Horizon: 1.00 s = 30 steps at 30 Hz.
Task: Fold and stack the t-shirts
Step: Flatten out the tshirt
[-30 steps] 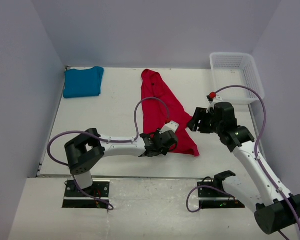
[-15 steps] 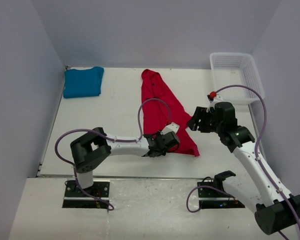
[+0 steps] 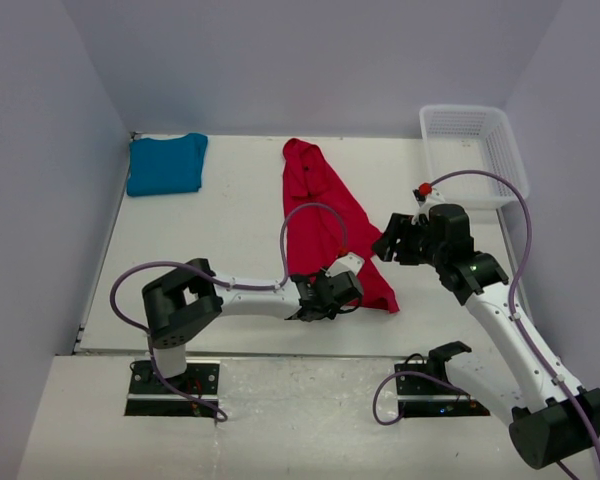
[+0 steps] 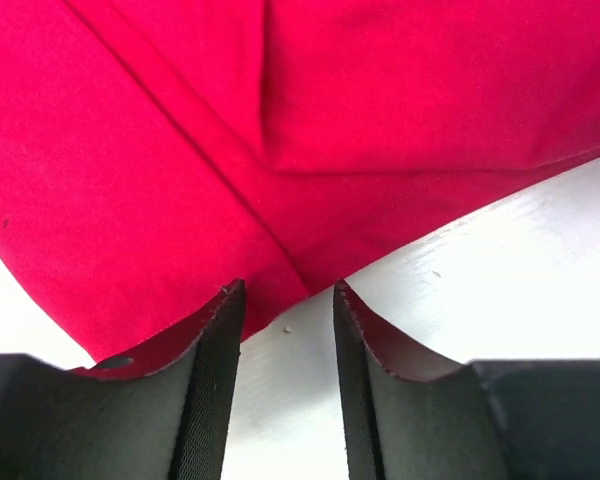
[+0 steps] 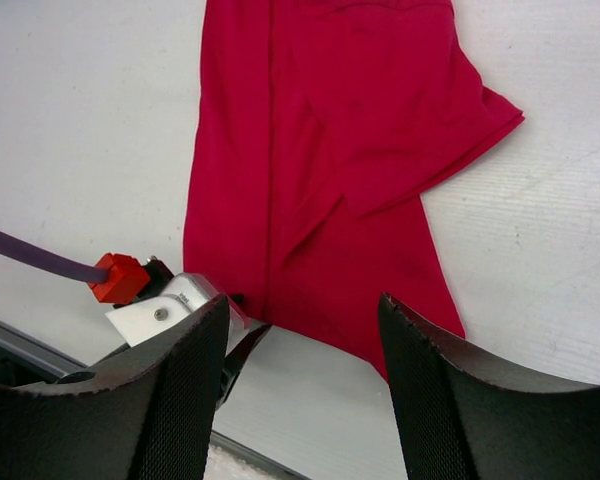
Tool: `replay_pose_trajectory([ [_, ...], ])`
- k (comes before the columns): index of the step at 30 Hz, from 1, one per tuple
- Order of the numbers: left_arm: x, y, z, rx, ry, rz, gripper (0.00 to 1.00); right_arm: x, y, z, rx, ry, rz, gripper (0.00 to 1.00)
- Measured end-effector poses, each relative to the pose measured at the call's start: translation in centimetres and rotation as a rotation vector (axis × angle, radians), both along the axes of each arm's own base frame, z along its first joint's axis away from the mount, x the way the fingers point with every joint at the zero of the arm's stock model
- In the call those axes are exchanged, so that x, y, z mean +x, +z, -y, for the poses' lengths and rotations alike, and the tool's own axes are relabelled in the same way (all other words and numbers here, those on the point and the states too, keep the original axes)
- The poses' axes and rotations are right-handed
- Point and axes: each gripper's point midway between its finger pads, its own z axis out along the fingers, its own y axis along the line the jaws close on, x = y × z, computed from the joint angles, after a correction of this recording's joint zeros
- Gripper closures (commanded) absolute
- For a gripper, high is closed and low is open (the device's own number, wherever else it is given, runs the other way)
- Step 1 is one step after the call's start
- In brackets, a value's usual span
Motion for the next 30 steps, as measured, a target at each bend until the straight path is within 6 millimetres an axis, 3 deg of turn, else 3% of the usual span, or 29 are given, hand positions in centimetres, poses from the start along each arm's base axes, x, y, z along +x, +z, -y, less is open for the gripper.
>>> replay_pose_trajectory([
  [5,-0.1,0.0,-0.1,0.001,0.011,0.0,0.72,0.0,0.0,0.0,0.0,0.001,0.0,0.39],
  [15,0.3,-0.1,-1.3,0.043,0.048,0.022,0.74,-0.2,0.1,-0.4,0.015,0.022,-0.003,0.39],
  [18,0.3,-0.2,-1.3,0.043,0.06,0.023,1.0,-0.2,0.1,-0.5,0.018,0.025,-0.001,0.39],
  [24,0.6,0.2,-1.8,0.04,0.09,0.046,1.0,-0.2,-0.8,-0.5,0.013,0.026,-0.021,0.39],
  [27,0.6,2.0,-2.8,0.013,0.119,0.079,1.0,0.1,-1.6,-0.6,0.005,0.026,-0.045,0.39],
  [30,0.5,6.7,-4.5,-0.074,0.175,0.147,1.0,0.5,-2.5,-0.7,-0.004,0.026,-0.077,0.39],
])
